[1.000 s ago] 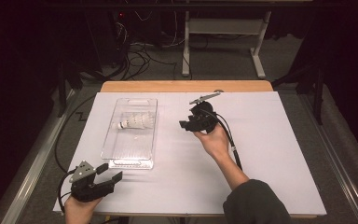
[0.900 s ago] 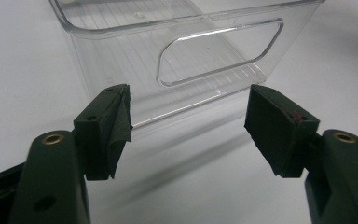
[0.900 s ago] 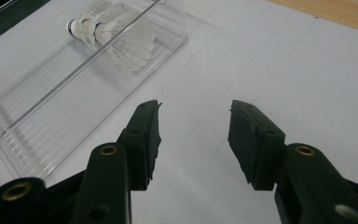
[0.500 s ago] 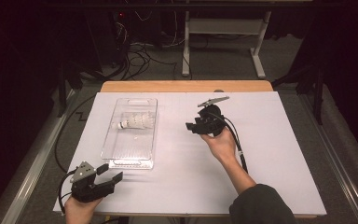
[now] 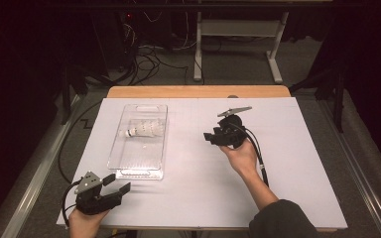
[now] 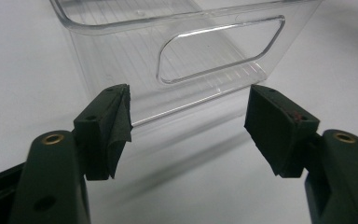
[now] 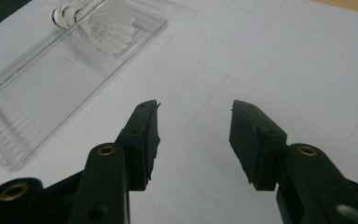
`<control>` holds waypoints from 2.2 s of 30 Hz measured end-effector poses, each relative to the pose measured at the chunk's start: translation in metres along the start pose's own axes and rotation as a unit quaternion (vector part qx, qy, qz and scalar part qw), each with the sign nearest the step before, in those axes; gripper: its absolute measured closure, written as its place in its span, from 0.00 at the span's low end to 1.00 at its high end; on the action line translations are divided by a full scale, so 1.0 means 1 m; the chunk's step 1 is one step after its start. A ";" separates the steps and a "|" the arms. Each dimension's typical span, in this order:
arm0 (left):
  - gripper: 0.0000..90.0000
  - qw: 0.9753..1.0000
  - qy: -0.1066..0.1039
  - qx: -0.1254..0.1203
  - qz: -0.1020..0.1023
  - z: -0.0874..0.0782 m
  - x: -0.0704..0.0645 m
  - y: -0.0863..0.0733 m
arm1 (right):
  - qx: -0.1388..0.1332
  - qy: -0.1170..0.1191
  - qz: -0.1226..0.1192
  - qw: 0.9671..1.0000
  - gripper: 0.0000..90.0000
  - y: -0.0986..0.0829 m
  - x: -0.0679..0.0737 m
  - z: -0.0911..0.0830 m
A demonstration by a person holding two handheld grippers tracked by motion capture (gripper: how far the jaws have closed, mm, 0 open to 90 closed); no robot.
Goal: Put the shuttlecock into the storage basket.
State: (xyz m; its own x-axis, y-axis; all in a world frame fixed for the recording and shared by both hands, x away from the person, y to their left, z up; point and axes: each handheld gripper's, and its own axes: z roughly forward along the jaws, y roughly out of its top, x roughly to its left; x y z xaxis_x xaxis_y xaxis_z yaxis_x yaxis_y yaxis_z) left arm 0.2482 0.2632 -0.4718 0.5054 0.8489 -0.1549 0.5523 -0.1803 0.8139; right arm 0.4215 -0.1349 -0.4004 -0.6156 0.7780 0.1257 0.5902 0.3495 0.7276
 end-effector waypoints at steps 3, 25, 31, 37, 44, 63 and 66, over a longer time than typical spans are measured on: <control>0.36 1.000 0.000 0.000 -0.001 0.000 0.000 0.000 | -0.002 -0.001 0.001 1.000 0.59 -0.002 -0.002 -0.001; 0.36 1.000 -0.002 0.001 0.002 0.001 -0.001 0.000 | -0.009 -0.009 0.012 1.000 0.57 -0.021 -0.014 -0.015; 0.36 1.000 -0.001 0.001 0.002 0.001 0.000 0.000 | -0.009 -0.013 0.014 1.000 0.56 -0.026 -0.018 -0.019; 0.36 1.000 -0.001 0.001 0.001 0.001 0.000 0.000 | -0.011 -0.016 0.015 1.000 0.55 -0.032 -0.021 -0.023; 0.36 1.000 -0.001 0.002 0.001 0.001 0.000 0.000 | -0.015 -0.019 0.019 1.000 0.55 -0.037 -0.026 -0.028; 0.36 1.000 -0.001 0.001 0.002 0.001 -0.001 0.000 | -0.021 -0.024 0.030 0.999 0.53 -0.055 -0.034 -0.036; 0.36 1.000 -0.001 0.001 0.002 0.001 -0.001 0.000 | -0.025 -0.027 0.031 0.999 0.53 -0.058 -0.035 -0.039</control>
State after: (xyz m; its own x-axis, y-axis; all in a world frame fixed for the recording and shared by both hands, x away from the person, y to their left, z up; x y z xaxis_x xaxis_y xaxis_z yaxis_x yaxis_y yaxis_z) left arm 0.2486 0.2618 -0.4724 0.5090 0.8471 -0.1531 0.5518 -0.1846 0.8133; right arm 0.3881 -0.2030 -0.4207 -0.5488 0.8249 0.1353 0.5979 0.2743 0.7532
